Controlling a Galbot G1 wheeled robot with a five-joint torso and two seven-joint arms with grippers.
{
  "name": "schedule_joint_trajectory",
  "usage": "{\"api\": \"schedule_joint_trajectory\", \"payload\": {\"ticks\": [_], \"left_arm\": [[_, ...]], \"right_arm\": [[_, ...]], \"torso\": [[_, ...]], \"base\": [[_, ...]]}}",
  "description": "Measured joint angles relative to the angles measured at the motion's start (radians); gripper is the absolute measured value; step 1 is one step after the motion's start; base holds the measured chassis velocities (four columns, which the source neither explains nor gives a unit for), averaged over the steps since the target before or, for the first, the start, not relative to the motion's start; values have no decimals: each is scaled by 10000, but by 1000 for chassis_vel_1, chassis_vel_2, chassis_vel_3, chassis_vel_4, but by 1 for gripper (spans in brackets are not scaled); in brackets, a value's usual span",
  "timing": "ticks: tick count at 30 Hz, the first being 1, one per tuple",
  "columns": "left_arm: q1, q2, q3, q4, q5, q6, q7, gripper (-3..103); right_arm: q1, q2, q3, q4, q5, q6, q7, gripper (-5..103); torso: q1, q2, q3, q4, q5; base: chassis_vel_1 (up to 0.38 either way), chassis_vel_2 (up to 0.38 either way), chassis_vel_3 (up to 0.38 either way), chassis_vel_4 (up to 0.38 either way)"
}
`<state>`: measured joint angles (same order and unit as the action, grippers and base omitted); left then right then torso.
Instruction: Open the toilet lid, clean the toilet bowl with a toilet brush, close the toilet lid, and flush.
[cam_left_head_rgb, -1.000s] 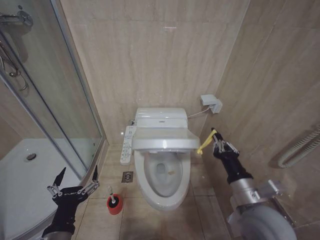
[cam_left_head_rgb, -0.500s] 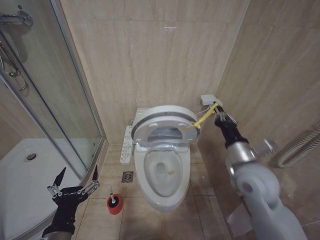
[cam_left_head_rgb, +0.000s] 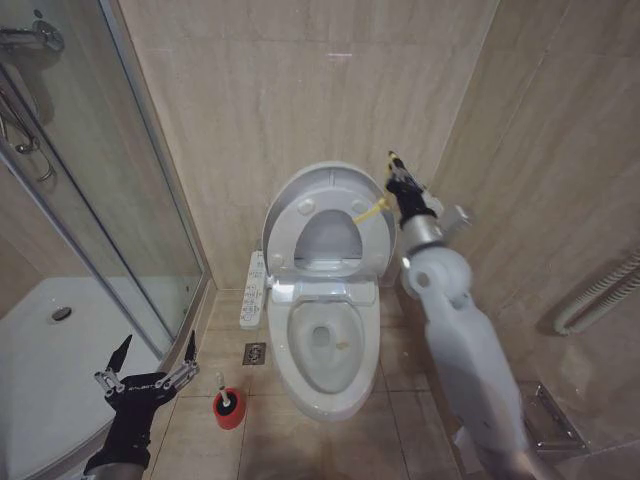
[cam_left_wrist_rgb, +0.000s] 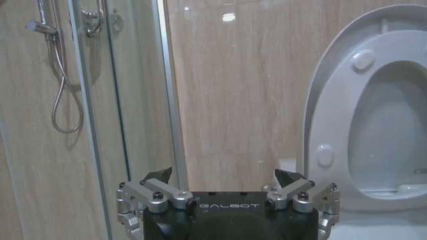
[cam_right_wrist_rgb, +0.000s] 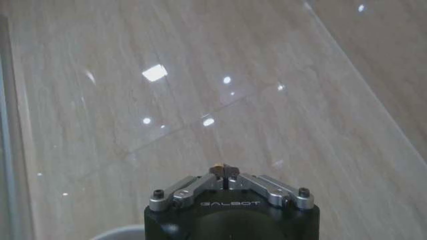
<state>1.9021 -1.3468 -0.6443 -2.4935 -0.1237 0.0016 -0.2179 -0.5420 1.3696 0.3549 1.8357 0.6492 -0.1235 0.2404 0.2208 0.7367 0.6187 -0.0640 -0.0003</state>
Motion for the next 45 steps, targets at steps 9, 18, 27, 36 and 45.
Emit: {"api": "schedule_joint_trajectory", "payload": {"ticks": [9,18,27,36,45], "left_arm": [[0,0,0,0,0,0,0,100],[0,0,0,0,0,0,0,100],[0,0,0,0,0,0,1,100],[-1,0,0,0,0,0,1,100],[-1,0,0,0,0,0,1,100]], "right_arm": [[1584,388,-766,-1951,-1384,706,-359,0],[1985,289,-767,-2632,-2119,851,410,0],[2200,313,-736,-3521,-2942,843,1180,0],[2879,369,-796,-4739,-3525,1116,1185,0],[3492,296,-996,-5698,-3759,1396,1136,0]], "torso": [[0,0,0,2,0],[-1,1,-1,3,1],[-1,1,-1,5,2],[-1,1,-1,2,2],[-1,1,-1,1,2]], "base": [[0,0,0,0],[0,0,0,0],[0,0,0,0],[0,0,0,0],[0,0,0,0]]}}
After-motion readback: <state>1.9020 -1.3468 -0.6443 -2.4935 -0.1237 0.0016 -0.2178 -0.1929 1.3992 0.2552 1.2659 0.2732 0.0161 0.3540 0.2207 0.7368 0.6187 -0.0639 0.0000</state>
